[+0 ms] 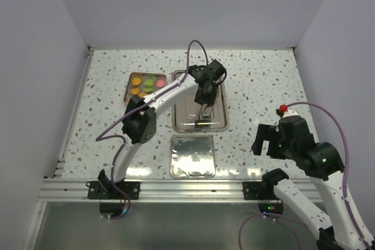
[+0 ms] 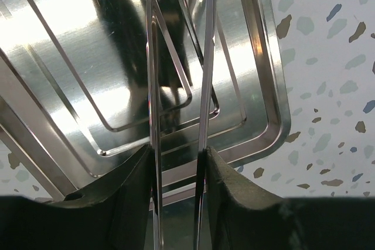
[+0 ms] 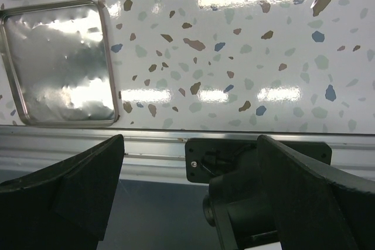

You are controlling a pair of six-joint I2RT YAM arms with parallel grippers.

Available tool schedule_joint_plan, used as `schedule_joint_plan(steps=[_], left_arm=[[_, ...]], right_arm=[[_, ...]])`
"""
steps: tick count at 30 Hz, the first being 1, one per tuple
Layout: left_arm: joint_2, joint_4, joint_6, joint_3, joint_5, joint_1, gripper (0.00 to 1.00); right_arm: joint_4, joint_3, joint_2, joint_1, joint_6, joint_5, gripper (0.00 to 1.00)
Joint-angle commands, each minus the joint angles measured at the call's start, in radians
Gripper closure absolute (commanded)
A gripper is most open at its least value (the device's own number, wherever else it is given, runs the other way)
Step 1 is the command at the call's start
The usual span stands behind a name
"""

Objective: Pack the cookies

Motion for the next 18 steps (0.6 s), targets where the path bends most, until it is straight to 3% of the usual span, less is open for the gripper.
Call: schedule_joint_plan(steps=[1,10,18], left_arm=[[-0.018,-0.029,0.019,0.060,-0.030,-0.001,0.64],[-0.181,-0.095,0.031,0.055,-0.082,0.069,0.64],[-0.434,-0.164,0.042,-0.105,-0.192,0.138,0.64]], right_arm=[[0.000,0.032,0.013,0.004,-0.019,0.015,0.01],[0.006,0.020,-0.002,0.004,-0.011,0.001,0.01],[0.034,0.011,0.011,0.004,-0.016,-0.008,0.01]])
